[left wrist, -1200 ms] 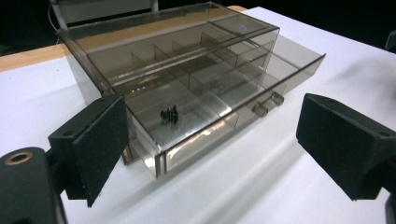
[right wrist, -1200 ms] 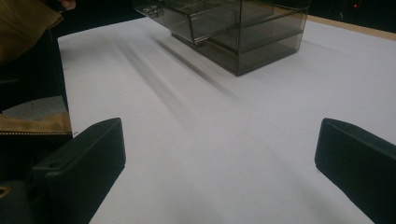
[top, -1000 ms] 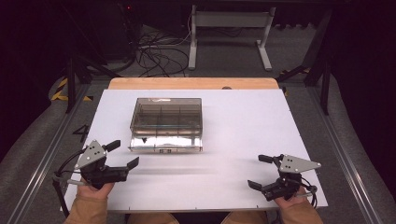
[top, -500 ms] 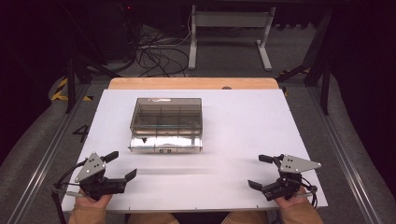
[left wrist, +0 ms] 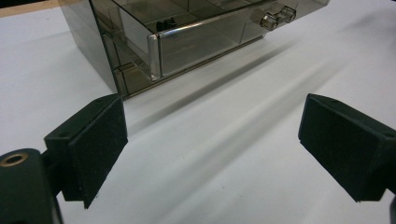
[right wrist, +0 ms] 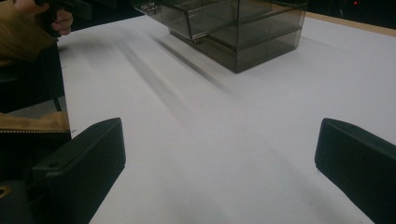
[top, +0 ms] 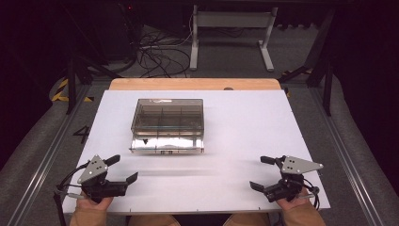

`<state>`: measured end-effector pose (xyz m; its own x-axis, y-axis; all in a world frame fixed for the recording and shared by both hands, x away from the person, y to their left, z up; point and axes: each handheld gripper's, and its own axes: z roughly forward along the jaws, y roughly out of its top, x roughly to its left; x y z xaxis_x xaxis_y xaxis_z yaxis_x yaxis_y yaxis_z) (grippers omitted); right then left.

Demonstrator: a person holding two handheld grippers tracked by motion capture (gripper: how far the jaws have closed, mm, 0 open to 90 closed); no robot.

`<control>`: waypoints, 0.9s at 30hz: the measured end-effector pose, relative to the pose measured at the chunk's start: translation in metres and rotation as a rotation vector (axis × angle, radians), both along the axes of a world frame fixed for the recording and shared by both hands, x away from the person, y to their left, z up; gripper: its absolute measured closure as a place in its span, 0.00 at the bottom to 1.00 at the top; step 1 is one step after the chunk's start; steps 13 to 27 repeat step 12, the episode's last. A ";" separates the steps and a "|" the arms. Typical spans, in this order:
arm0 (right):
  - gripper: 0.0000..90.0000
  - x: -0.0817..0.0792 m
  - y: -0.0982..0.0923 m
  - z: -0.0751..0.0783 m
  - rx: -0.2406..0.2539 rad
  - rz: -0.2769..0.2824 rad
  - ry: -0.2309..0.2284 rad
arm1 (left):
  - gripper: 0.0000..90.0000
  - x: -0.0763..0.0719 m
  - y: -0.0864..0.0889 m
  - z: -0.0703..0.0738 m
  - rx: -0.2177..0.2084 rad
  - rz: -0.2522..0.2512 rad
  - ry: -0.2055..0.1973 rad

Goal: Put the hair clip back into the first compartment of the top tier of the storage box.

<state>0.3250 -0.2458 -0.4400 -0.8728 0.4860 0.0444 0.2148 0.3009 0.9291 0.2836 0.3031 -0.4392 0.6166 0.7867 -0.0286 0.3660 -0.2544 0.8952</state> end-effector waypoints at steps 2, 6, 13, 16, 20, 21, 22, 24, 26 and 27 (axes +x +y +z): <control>0.02 0.000 0.000 0.000 -0.001 0.001 -0.001 | 0.10 -0.001 0.000 0.001 -0.001 0.004 -0.007; 0.02 0.000 0.000 0.000 -0.001 0.000 0.000 | 0.10 -0.001 0.000 0.002 -0.001 0.004 -0.012; 0.02 0.000 0.000 0.000 -0.001 0.001 0.000 | 0.08 -0.002 0.002 0.004 -0.022 0.019 -0.003; 0.02 0.000 0.000 0.000 -0.001 0.001 0.000 | 0.08 -0.002 0.002 0.004 -0.022 0.019 -0.003; 0.02 0.000 0.000 0.000 -0.001 0.001 0.000 | 0.08 -0.002 0.002 0.004 -0.022 0.019 -0.003; 0.02 0.000 0.000 0.000 -0.001 0.001 0.000 | 0.08 -0.002 0.002 0.004 -0.022 0.019 -0.003; 0.02 0.000 0.000 0.000 -0.001 0.001 0.000 | 0.08 -0.002 0.002 0.004 -0.022 0.019 -0.003; 0.02 0.000 0.000 0.000 -0.001 0.001 0.000 | 0.08 -0.002 0.002 0.004 -0.022 0.019 -0.003; 0.02 0.000 0.000 0.000 -0.001 0.001 0.000 | 0.08 -0.002 0.002 0.004 -0.022 0.019 -0.003; 0.02 0.000 0.000 0.000 -0.001 0.001 0.000 | 0.08 -0.002 0.002 0.004 -0.022 0.019 -0.003</control>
